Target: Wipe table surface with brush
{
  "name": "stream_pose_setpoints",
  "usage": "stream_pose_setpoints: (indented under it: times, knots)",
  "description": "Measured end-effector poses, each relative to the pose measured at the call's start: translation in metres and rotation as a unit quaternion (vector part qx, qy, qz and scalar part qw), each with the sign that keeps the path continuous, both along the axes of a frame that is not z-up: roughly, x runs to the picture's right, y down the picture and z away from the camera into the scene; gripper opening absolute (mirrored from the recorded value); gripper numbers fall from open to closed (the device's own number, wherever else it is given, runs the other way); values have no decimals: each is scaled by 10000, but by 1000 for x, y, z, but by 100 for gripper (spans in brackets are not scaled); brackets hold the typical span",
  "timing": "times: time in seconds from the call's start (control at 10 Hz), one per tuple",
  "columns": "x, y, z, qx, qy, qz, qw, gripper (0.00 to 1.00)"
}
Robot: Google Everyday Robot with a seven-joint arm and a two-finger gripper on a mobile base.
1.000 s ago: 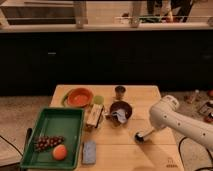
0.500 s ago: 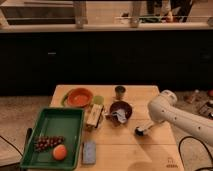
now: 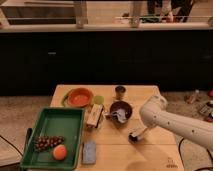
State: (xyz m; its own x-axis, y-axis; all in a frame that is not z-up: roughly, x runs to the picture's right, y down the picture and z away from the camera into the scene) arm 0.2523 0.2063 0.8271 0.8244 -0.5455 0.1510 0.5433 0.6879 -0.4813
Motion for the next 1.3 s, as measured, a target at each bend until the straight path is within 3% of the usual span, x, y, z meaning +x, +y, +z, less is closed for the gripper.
stream_pose_setpoints:
  times: [0.2,0.4,0.6,1.0,1.3]
  knots:
    - [4,19,-12,-90,-61,-125,9999,0]
    - [11,25,-13,-150,-54,-169,9997,0]
    - [31,26,-11,-219,138,-105,9996,0]
    - [63,1,4,-130,523,147,9984,0]
    - [67,-21,13,-26,599,320,9977,0]
